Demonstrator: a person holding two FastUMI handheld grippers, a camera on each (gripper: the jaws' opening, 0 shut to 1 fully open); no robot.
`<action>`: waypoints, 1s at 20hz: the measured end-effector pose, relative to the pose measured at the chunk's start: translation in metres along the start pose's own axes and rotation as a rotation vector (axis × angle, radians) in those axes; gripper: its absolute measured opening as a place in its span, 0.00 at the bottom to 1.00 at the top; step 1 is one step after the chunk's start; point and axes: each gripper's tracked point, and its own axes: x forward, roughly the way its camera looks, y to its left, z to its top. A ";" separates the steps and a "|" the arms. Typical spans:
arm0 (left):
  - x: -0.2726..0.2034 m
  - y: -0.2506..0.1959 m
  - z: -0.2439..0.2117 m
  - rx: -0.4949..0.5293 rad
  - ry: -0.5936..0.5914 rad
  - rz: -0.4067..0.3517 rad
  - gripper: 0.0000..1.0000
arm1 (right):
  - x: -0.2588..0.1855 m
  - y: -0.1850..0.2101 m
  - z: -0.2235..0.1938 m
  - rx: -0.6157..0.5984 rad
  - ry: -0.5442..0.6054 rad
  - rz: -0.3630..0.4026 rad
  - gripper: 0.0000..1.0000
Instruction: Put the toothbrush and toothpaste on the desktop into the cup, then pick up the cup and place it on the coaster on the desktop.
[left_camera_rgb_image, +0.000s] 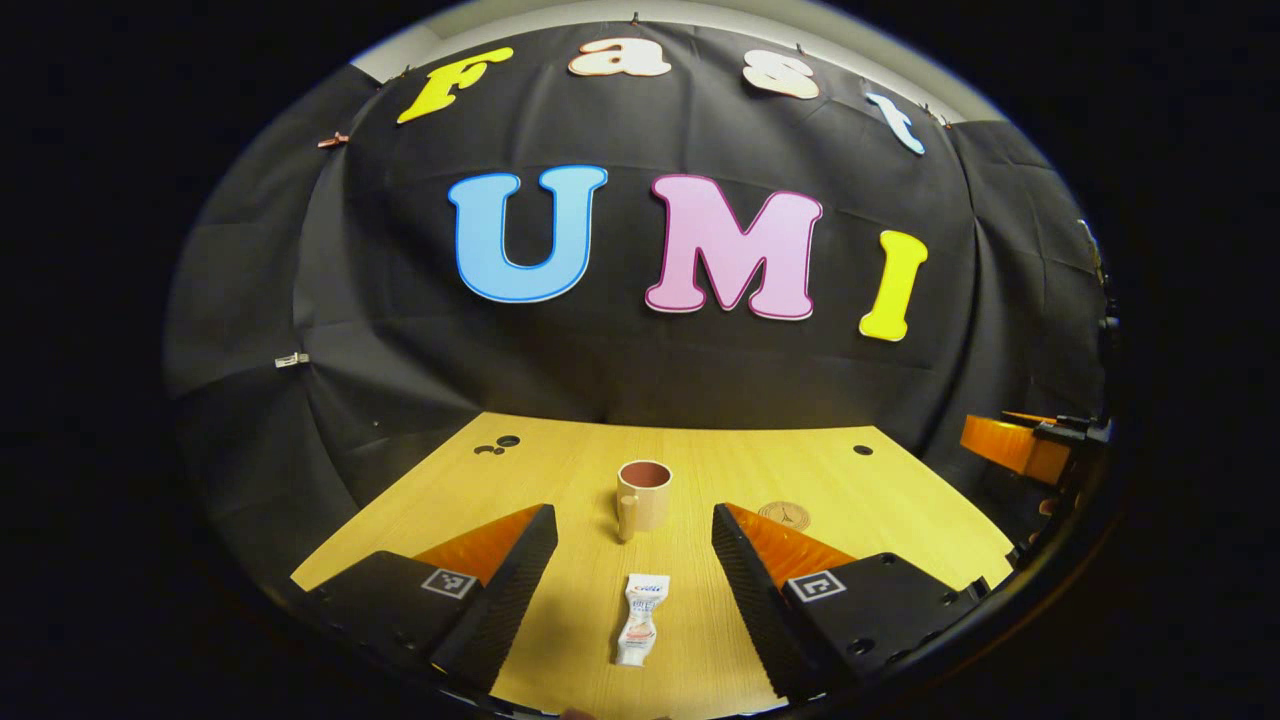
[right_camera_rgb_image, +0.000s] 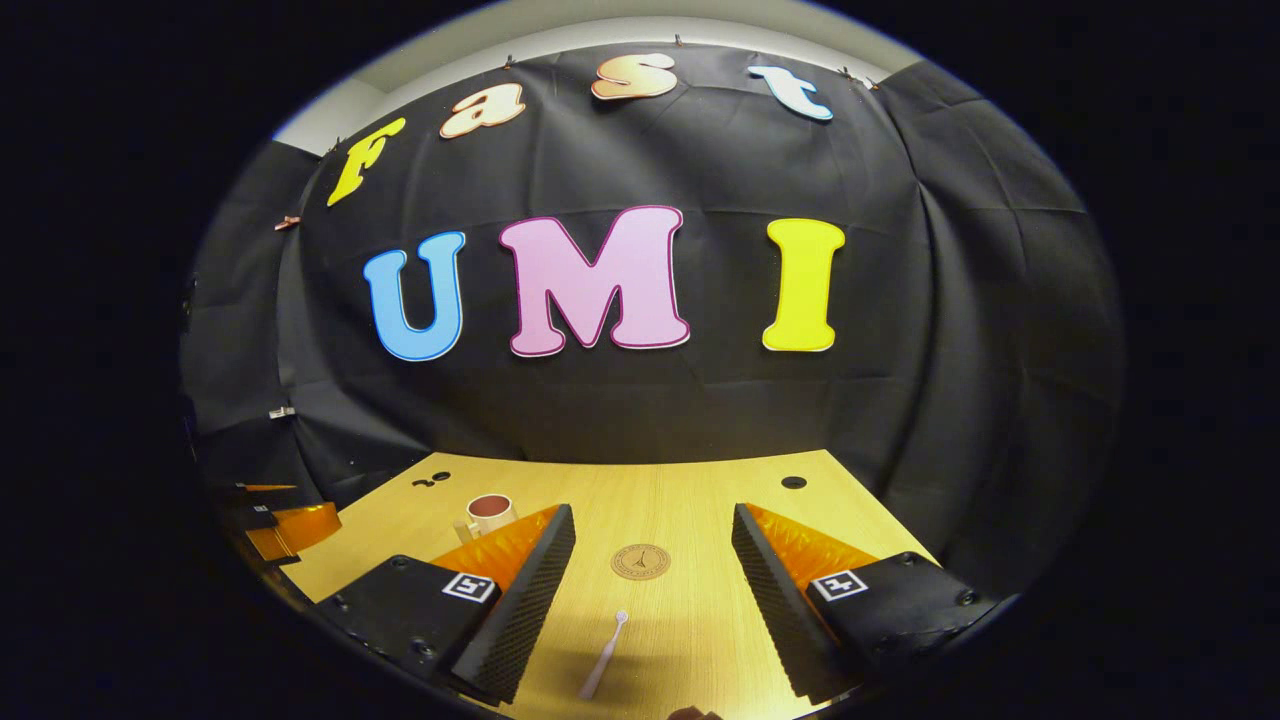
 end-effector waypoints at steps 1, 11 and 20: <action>0.007 -0.003 -0.008 0.002 0.025 -0.012 0.96 | 0.005 -0.001 -0.002 -0.003 0.005 0.007 0.98; 0.081 -0.012 -0.097 0.004 0.254 -0.011 0.97 | 0.049 -0.018 -0.036 -0.025 0.079 0.077 0.98; 0.116 -0.010 -0.186 0.000 0.507 0.013 0.97 | 0.075 -0.053 -0.069 0.011 0.164 0.043 0.97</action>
